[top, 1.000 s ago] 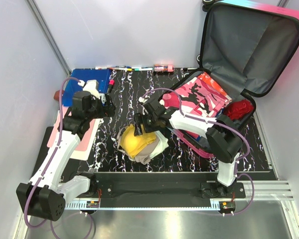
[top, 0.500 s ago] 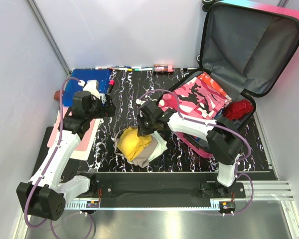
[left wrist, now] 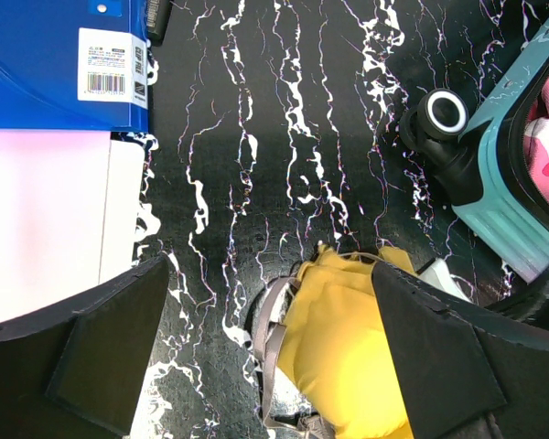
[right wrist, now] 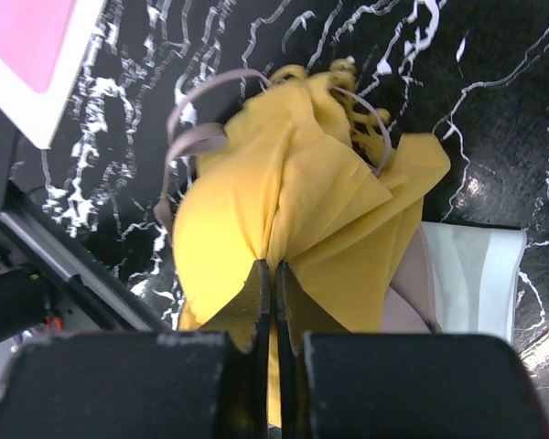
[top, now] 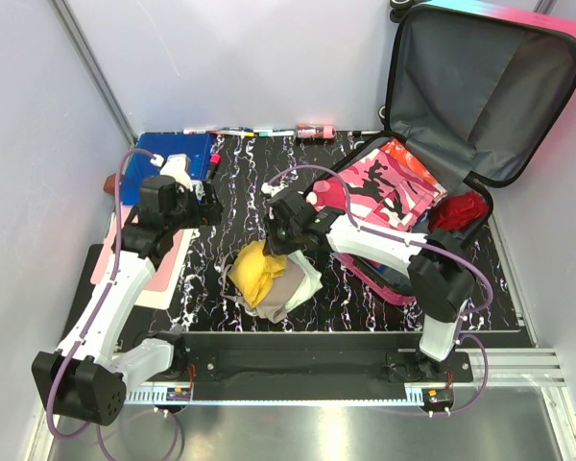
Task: Pack the luggage
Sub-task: Pick up the clothes at the center of the board.
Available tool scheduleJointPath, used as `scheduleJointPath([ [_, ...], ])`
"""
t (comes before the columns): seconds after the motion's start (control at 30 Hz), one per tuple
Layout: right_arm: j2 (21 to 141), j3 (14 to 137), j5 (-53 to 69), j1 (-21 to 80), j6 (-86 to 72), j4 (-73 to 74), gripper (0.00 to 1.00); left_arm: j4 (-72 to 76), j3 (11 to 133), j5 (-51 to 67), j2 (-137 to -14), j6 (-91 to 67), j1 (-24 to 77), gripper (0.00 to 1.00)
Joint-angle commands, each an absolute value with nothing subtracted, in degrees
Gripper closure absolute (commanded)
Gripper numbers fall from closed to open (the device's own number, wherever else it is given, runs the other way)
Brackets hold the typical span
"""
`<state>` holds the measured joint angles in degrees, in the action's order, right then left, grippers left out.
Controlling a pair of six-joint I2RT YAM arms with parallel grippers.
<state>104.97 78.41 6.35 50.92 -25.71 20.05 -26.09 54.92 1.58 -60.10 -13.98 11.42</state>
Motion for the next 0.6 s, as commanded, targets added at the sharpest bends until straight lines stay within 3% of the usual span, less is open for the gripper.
scheduleJointPath([
  [0.0, 99.6, 81.5, 6.1, 51.5, -25.7, 19.6, 1.0, -24.1, 55.3, 2.5, -59.3, -13.8, 11.6, 0.01],
  [0.57, 89.6, 77.4, 1.8, 48.0, -24.9, 18.6, 1.0, -24.2, 55.4, 2.3, -58.9, -13.8, 11.6, 0.01],
])
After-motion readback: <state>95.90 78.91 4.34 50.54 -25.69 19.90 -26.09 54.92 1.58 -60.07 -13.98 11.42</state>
